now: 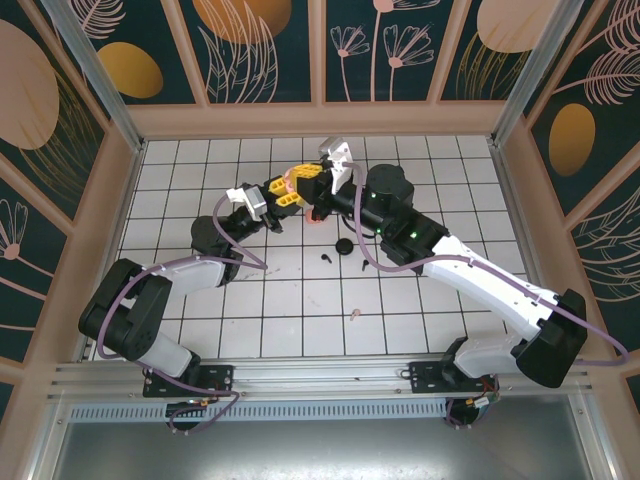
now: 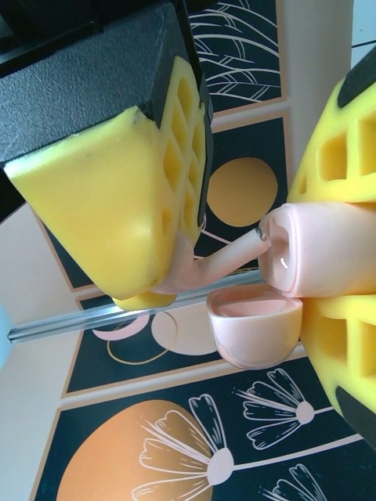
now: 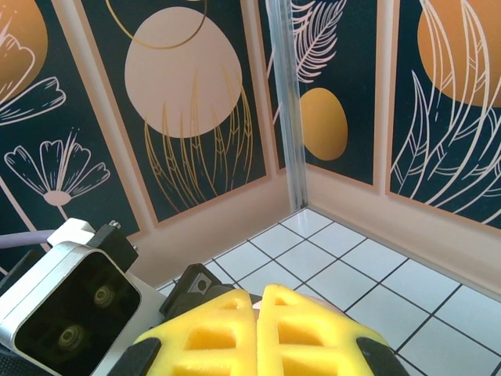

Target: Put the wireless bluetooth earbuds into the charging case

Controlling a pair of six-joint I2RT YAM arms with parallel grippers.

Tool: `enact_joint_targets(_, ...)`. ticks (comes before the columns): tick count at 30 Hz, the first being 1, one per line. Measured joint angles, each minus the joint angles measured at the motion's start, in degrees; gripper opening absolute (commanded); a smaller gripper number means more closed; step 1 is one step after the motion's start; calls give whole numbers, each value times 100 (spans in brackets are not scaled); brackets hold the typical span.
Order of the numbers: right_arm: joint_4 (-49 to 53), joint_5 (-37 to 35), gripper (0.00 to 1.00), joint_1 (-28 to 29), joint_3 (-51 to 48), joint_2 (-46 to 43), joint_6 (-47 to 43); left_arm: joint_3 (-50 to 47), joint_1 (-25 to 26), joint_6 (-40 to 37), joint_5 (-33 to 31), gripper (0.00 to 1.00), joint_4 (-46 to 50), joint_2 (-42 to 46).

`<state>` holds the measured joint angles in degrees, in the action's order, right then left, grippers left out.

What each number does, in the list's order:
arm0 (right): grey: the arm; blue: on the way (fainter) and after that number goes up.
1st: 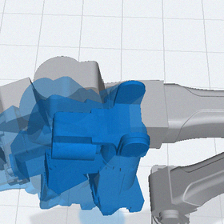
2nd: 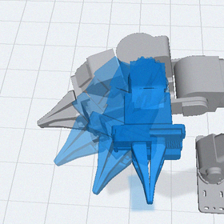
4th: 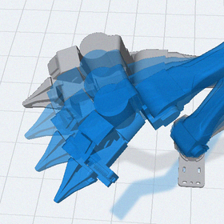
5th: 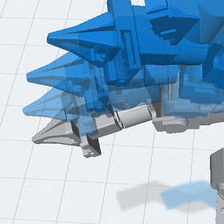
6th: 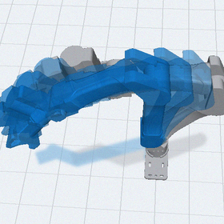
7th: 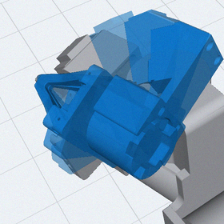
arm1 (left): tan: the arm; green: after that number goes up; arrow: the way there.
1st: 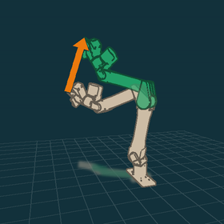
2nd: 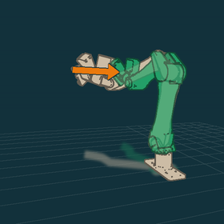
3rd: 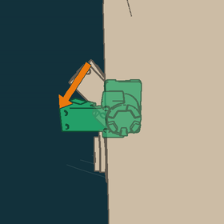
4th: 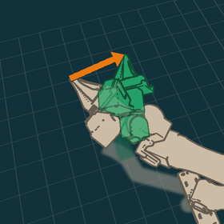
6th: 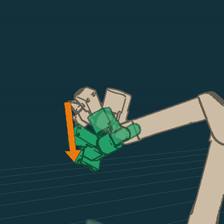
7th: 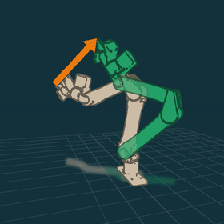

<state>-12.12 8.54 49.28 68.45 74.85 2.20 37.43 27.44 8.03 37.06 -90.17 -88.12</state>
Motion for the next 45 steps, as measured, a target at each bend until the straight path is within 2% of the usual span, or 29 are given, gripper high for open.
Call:
enact_joint_targets(22, -144, -122, 0, -20, -319, -162, -83, 2, 13, 87, 44, 0, 232, 74)
enact_joint_targets(41, -551, -271, 0, 111, -739, -348, -678, 195, 61, 767, 168, 0, 376, 74)
enact_joint_targets(43, -560, -343, 2, 138, -765, -350, -732, 247, 63, 855, 129, 0, 391, 74)
enact_joint_targets(45, -616, -422, 9, 151, -787, -358, -774, 289, 66, 916, 105, 0, 435, 74)
